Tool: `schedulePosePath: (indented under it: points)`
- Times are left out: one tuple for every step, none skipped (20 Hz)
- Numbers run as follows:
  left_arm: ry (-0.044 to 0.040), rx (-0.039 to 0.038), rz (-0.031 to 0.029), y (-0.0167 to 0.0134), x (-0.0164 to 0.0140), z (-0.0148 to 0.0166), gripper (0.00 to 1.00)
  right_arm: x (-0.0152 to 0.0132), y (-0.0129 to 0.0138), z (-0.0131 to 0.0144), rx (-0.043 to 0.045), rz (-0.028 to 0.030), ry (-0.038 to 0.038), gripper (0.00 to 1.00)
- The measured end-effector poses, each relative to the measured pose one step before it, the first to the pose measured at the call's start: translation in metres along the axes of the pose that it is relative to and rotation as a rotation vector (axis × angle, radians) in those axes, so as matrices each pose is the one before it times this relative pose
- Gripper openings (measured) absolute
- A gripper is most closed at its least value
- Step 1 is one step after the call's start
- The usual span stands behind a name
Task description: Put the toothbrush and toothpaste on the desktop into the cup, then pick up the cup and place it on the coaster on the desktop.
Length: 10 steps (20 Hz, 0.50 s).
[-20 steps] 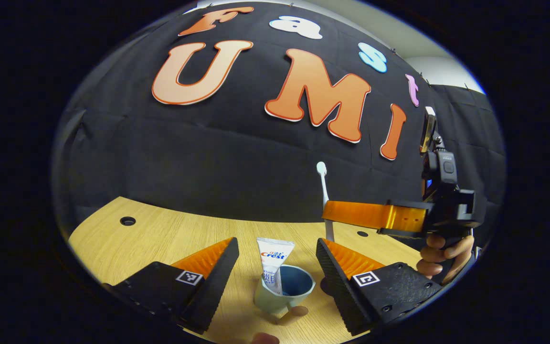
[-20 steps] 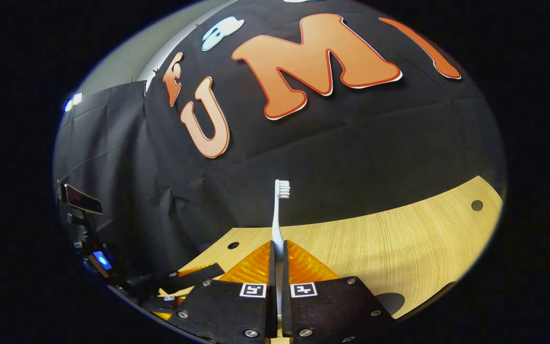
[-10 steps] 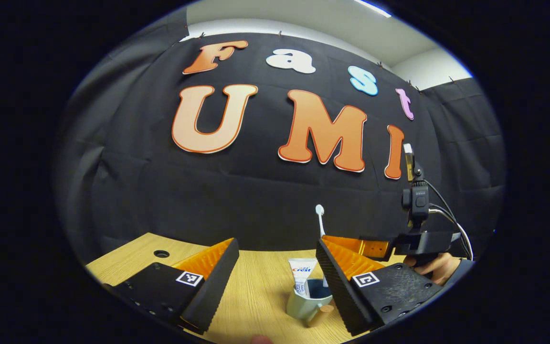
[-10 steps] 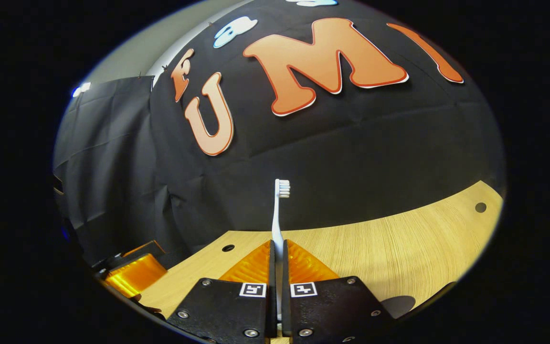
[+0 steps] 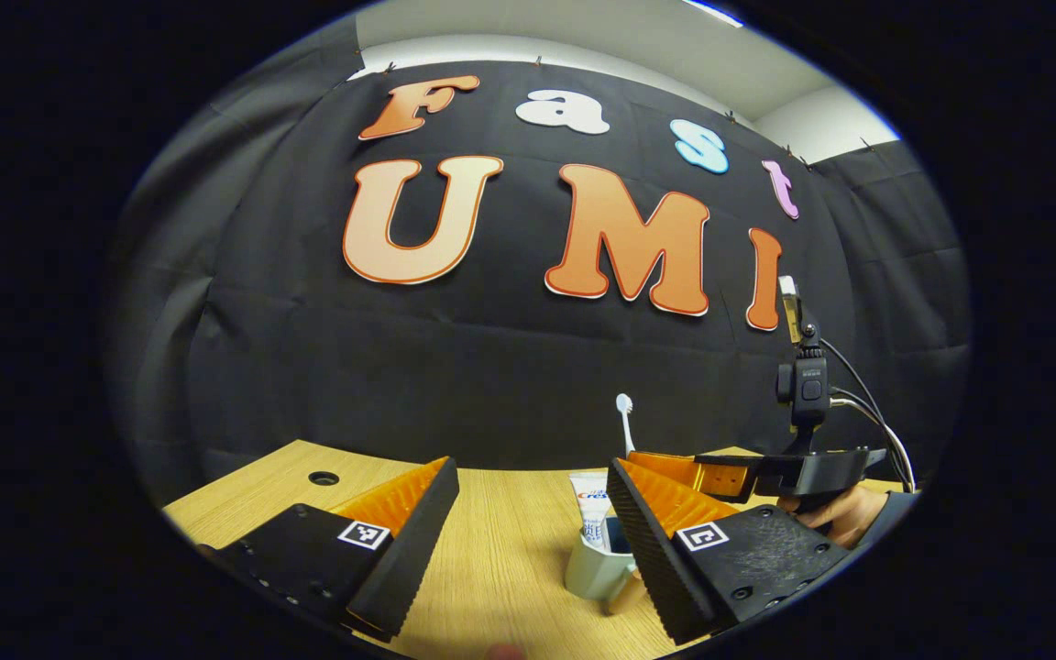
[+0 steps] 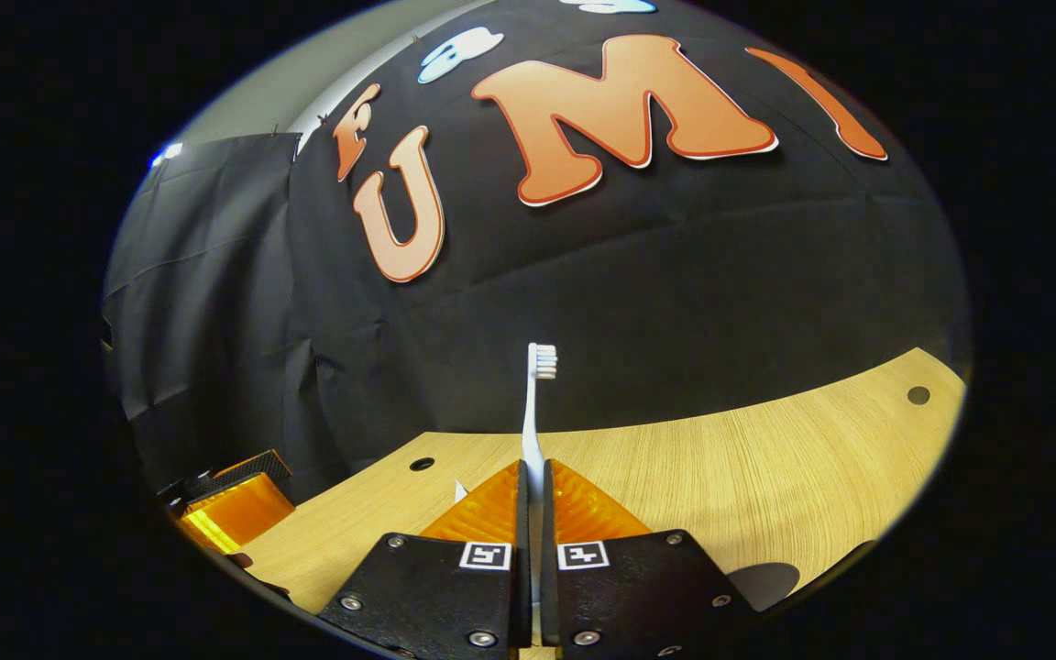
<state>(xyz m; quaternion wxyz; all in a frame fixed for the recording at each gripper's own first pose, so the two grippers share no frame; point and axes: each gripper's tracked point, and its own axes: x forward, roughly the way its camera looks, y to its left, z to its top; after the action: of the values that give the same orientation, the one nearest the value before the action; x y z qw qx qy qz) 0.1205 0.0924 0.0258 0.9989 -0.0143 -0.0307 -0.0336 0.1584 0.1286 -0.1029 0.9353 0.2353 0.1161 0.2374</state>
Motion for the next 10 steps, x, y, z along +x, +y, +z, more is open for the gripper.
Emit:
schedulePosePath:
  points:
    - [0.00675, 0.00135, -0.00085, -0.00088, 0.00010, 0.00122, 0.97, -0.00049, 0.00123, -0.00509, -0.00714, 0.00110, 0.01090, 0.05]
    - [0.00767, 0.00456, -0.00285, -0.00177, -0.00025, 0.00125, 0.97, -0.00043, 0.00018, -0.00349, -0.01038, -0.00139, 0.00943, 0.05]
    - [0.00476, 0.00446, -0.00411, -0.00243, 0.00003, 0.00191, 0.98, -0.00140, 0.00021, -0.00453, -0.01313, -0.00499, 0.01304, 0.05]
    - [0.00265, 0.00450, -0.00486, -0.00404, 0.00095, 0.00473, 0.97, -0.00258, -0.00131, -0.00261, -0.01255, -0.00753, 0.00163, 0.06]
    - [0.00002, 0.00591, -0.00442, -0.00331, 0.00201, 0.00373, 0.98, -0.00181, 0.00126, -0.00093, -0.01021, -0.00446, 0.00020, 0.06]
    - [0.00364, 0.00735, -0.00148, -0.00126, 0.00213, 0.00009, 0.97, -0.00175, 0.00151, -0.00170, -0.00535, 0.00120, 0.00637, 0.06]
    - [0.00439, 0.00617, 0.00009, -0.00157, 0.00029, -0.00014, 0.97, -0.00282, 0.00228, -0.00336, -0.00289, 0.00649, 0.00852, 0.06]
    - [0.00635, 0.00368, -0.00146, -0.00166, 0.00116, 0.00095, 0.97, -0.00204, 0.00185, -0.00317, -0.00349, 0.00452, 0.01582, 0.07]
    - [0.00733, 0.00233, -0.00132, -0.00004, 0.00271, 0.00141, 0.97, -0.00312, 0.00260, -0.00359, -0.00312, 0.00919, 0.01610, 0.07]
    - [0.00331, 0.00103, 0.00003, -0.00053, 0.00228, 0.00300, 0.97, -0.00374, 0.00180, -0.00156, -0.00152, 0.00573, 0.01267, 0.08]
